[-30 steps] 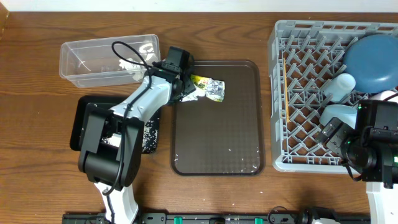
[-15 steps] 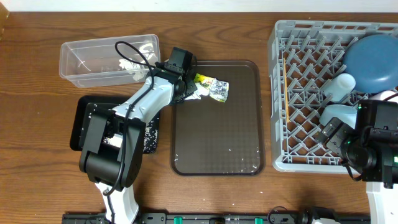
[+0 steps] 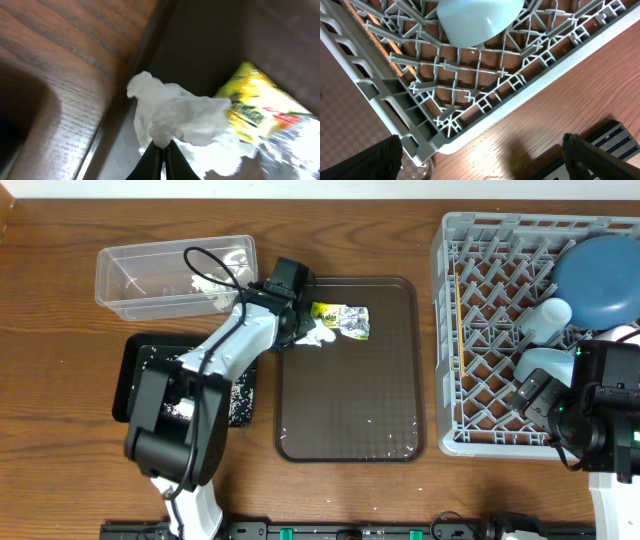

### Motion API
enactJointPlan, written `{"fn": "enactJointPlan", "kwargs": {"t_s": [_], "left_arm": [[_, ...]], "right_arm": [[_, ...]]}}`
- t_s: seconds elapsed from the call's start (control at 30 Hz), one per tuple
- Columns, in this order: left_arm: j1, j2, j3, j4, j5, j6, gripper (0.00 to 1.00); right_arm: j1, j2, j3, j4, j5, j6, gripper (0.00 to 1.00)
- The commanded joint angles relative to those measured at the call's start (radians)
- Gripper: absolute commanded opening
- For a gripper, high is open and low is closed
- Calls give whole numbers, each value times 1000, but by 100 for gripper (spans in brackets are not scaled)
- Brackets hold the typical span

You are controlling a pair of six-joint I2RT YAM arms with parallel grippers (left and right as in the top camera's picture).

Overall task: Sort waste into correct bins and load items into the dishwasher rack
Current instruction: 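Carry the tissue to the clear bin and release it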

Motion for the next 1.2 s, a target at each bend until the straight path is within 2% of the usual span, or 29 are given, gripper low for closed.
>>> {"fn": "enactJointPlan", "kwargs": {"t_s": [0.0, 0.27, 0.43, 0.67, 1.03, 1.1, 1.13, 1.17], "left_arm": [[2, -132, 3, -9, -3, 14, 6], [9, -314, 3, -10, -22, 25, 6], [31, -375, 3, 11, -108, 24, 6], [73, -366, 3, 120, -341, 25, 6], [234, -256, 3, 326, -355, 25, 6], [264, -212, 3, 353, -354, 25, 11], [277, -193, 3, 361, -354, 25, 17], [290, -174, 3, 364, -354, 25, 27]], "right_arm": [[-10, -1, 1, 0, 4, 15, 99], [-10, -1, 1, -1, 4, 15, 99], [-10, -1, 1, -1, 4, 15, 99], [-10, -1, 1, 0, 4, 15, 99], [-10, -1, 1, 0, 3, 15, 99], [-10, -1, 1, 0, 3, 16, 99], [-10, -1, 1, -1, 3, 15, 99], [-10, -1, 1, 0, 4, 16, 99]]}}
